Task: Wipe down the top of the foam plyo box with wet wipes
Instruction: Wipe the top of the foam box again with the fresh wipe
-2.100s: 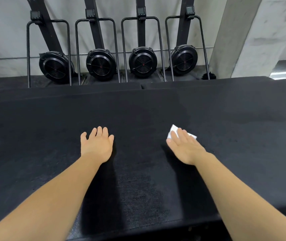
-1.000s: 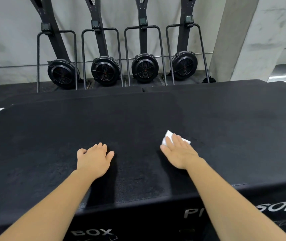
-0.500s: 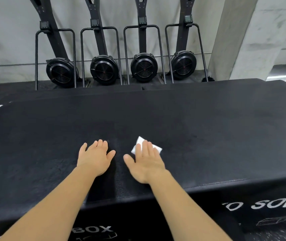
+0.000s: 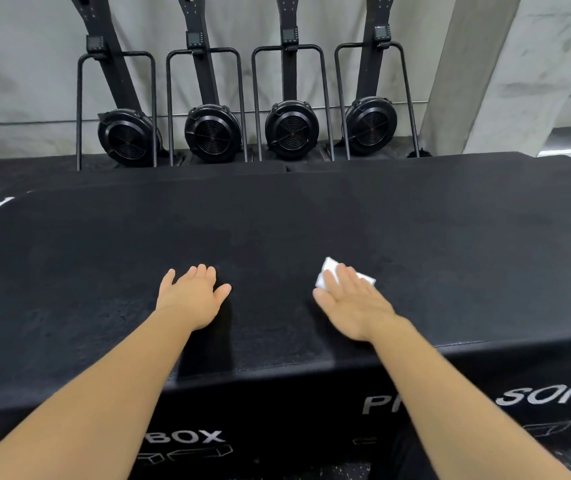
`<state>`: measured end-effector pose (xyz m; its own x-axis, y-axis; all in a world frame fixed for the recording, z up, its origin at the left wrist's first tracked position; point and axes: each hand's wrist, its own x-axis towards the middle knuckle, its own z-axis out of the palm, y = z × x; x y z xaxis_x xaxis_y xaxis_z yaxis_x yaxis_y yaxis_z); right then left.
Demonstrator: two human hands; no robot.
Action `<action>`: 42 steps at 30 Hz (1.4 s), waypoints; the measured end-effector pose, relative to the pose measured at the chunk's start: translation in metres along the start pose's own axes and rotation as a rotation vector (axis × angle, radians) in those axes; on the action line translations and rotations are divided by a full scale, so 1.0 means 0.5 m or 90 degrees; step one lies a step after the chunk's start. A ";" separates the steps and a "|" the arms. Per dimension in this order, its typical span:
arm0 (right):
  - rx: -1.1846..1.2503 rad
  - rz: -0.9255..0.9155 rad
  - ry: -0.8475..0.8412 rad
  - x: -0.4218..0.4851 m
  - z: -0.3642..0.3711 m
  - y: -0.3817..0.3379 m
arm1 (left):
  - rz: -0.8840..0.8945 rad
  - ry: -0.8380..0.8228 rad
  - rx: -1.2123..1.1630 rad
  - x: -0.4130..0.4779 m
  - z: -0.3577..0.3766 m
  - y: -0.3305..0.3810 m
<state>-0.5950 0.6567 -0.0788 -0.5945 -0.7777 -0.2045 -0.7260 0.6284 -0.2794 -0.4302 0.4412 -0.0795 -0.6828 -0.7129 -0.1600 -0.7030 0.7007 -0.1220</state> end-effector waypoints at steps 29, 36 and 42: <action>-0.026 -0.097 -0.032 -0.048 0.052 -0.123 | -0.011 -0.010 0.012 0.001 -0.007 0.009; -0.059 0.054 -0.014 -0.053 -0.003 0.030 | -0.011 -0.030 0.023 0.002 -0.008 0.009; -0.078 0.105 -0.025 -0.048 -0.005 0.015 | -0.007 -0.014 0.016 0.004 -0.001 0.008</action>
<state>-0.5870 0.6802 -0.0735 -0.6960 -0.6632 -0.2754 -0.6583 0.7424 -0.1241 -0.4345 0.4423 -0.0797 -0.6705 -0.7199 -0.1793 -0.7050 0.6935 -0.1484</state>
